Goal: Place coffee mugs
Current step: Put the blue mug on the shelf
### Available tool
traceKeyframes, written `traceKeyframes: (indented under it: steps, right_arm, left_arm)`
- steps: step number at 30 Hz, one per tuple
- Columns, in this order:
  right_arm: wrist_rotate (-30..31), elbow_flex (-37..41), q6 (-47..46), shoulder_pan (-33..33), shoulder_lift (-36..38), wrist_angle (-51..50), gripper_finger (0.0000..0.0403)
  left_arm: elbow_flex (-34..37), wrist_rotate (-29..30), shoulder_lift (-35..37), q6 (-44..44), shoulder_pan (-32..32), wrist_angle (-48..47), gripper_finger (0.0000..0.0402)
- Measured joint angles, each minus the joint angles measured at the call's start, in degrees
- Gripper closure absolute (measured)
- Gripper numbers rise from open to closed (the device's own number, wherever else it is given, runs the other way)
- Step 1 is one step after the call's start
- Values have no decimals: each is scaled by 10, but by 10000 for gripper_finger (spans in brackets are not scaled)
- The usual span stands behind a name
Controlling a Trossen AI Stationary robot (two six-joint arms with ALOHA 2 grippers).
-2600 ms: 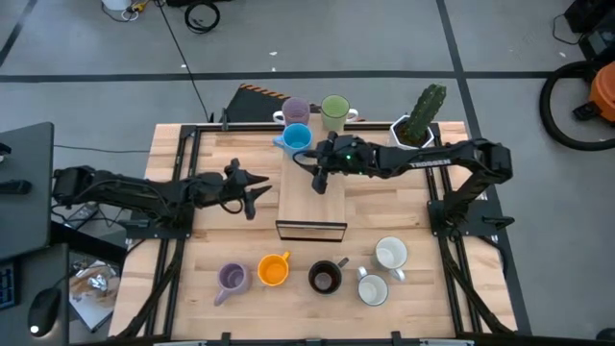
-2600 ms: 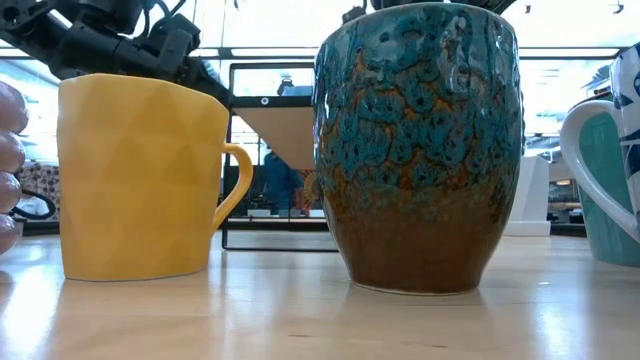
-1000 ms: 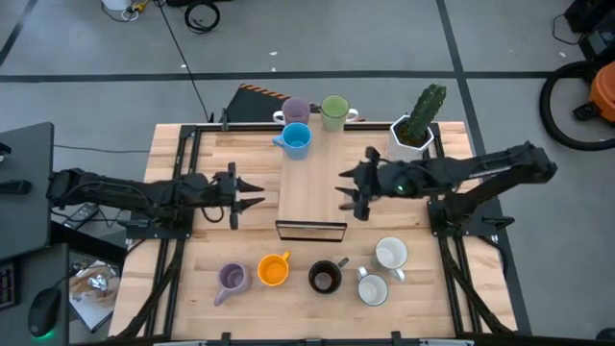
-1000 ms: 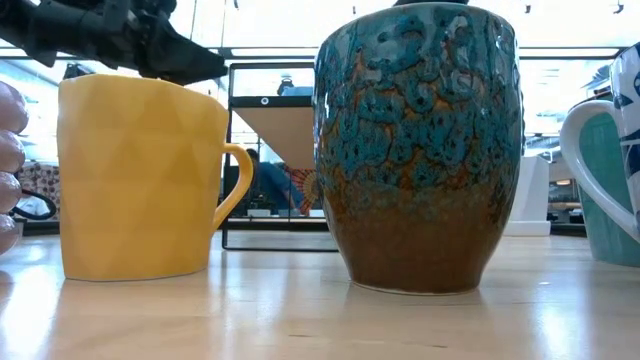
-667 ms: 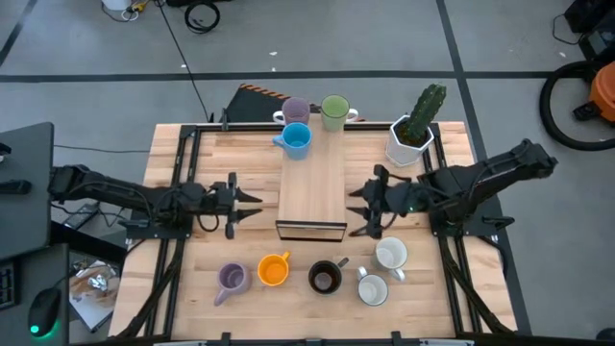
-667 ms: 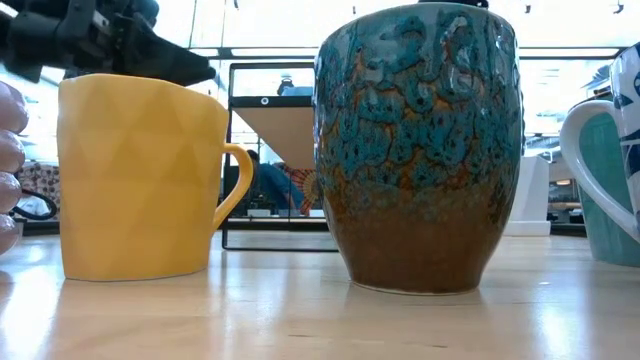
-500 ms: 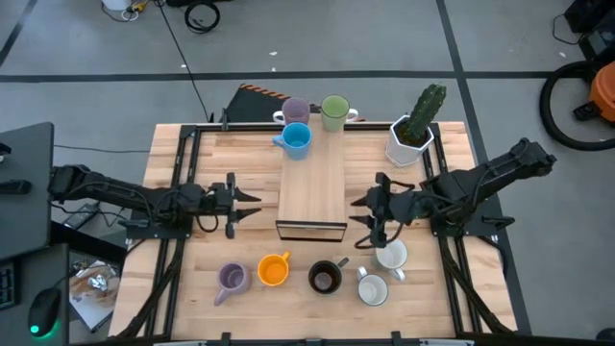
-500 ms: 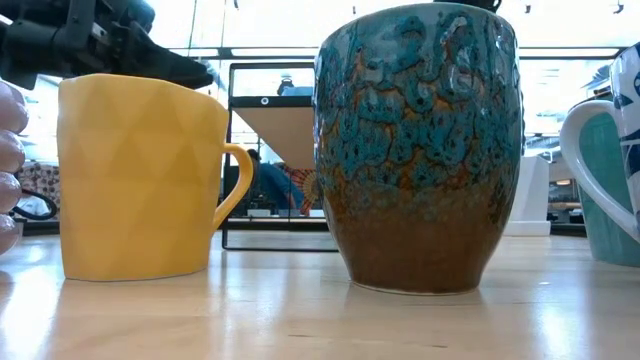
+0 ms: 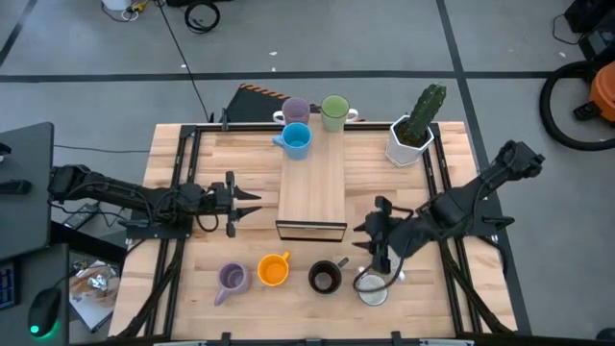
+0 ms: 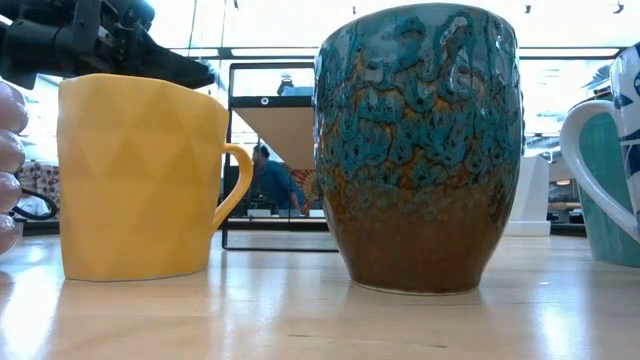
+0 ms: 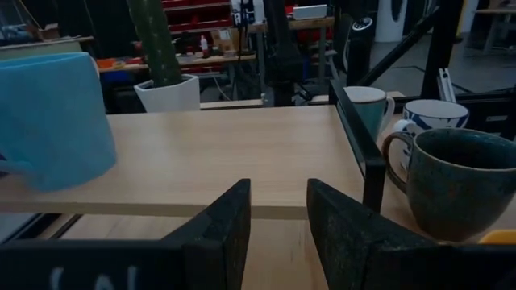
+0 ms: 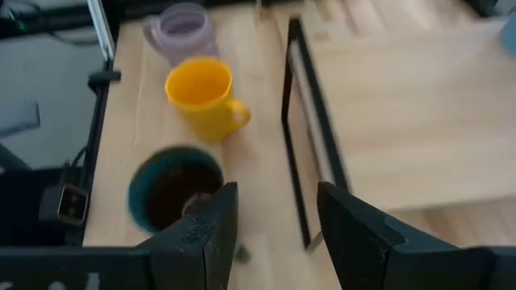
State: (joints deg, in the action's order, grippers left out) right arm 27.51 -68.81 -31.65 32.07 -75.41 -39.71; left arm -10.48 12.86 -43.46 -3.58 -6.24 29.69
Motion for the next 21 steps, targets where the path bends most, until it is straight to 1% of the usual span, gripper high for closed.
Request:
traceKeyframes:
  steps: [6, 9, 11, 16, 18, 21]
  right_arm:
    - [-4, -25, -62, 29, -39, -67, 227]
    - [-25, -25, -89, 38, -43, -95, 227]
    - [-35, -25, -105, 41, -44, -113, 227]
    - [-66, -25, -123, 48, -41, -152, 227]
    - [-82, -25, -124, 49, -41, -160, 227]
    - [-86, -25, -123, 50, -41, -162, 227]
  left_arm:
    - [0, 0, 0, 4, 0, 3, 271]
    - [0, -1, 0, 4, 0, 3, 271]
    - [0, -12, 0, 4, 0, 4, 271]
    - [0, -36, 0, 3, 0, 5, 271]
    - [0, -37, 0, 4, 0, 5, 271]
    - [0, -37, 0, 4, 0, 5, 271]
